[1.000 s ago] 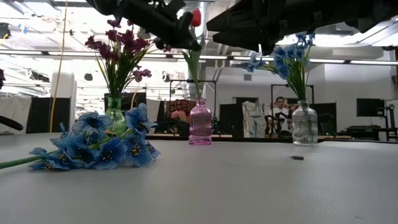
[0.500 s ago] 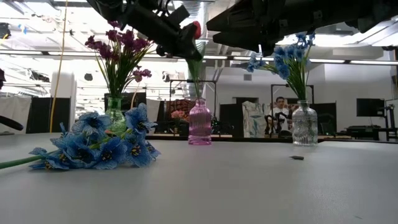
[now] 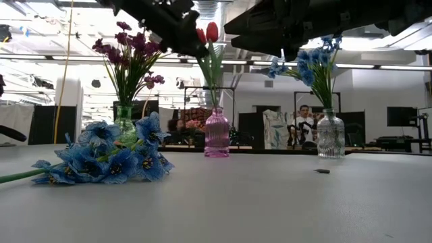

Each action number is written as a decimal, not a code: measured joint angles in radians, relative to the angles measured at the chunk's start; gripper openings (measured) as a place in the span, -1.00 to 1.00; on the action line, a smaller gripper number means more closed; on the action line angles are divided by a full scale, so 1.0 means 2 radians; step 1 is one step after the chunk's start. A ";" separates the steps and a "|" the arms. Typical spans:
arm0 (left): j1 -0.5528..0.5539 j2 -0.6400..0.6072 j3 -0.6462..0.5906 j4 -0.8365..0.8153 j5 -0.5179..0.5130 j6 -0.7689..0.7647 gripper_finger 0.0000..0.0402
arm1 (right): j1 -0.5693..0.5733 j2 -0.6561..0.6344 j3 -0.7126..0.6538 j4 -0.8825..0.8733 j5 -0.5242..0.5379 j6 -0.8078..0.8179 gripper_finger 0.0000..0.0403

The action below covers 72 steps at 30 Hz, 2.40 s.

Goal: Sort flowers into vase by color
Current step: Put the pink flower into the purple vase

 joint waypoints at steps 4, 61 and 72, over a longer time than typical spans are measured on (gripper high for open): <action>-0.016 -0.031 0.000 -0.048 0.005 -0.016 -0.28 | 0.000 0.000 0.000 -0.001 0.000 0.000 0.19; -0.254 0.136 -0.020 -0.393 0.122 -0.649 -0.28 | 0.000 0.000 0.000 -0.004 0.000 -0.001 0.19; -0.254 0.140 -0.020 -0.386 0.094 -0.691 -0.28 | 0.000 0.000 0.000 -0.010 0.000 -0.001 0.19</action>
